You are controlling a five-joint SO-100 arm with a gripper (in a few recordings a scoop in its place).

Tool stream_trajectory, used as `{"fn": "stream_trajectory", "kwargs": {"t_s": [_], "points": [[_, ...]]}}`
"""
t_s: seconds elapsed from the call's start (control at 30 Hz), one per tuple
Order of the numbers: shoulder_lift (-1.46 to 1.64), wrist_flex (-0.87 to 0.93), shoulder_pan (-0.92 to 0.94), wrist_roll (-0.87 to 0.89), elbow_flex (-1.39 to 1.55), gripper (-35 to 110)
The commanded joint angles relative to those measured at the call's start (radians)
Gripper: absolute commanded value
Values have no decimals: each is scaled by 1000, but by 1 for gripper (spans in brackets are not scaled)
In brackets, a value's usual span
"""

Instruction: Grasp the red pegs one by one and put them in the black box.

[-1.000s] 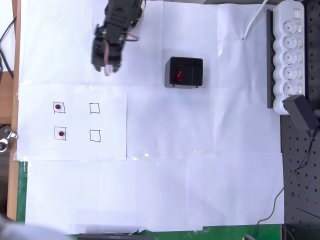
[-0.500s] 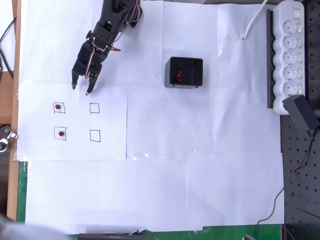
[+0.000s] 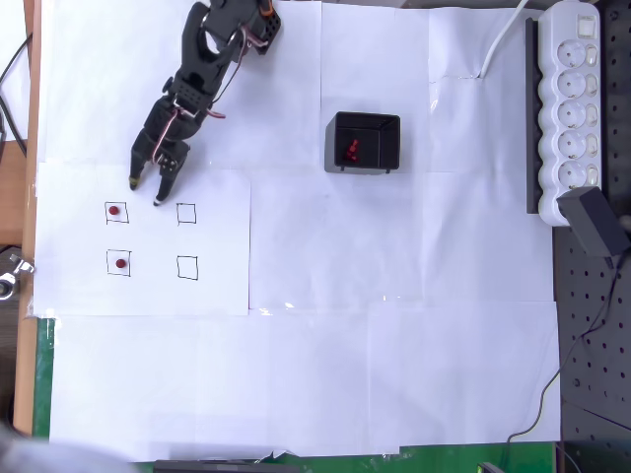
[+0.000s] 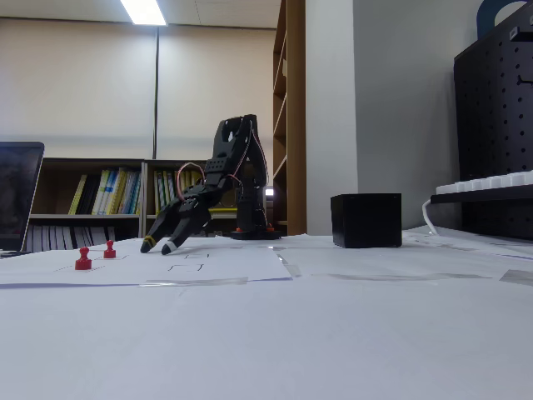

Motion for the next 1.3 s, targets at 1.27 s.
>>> {"fn": "stream_trajectory", "kwargs": {"t_s": [1.27], "points": [[261,-55,89,58,350,18]]}}
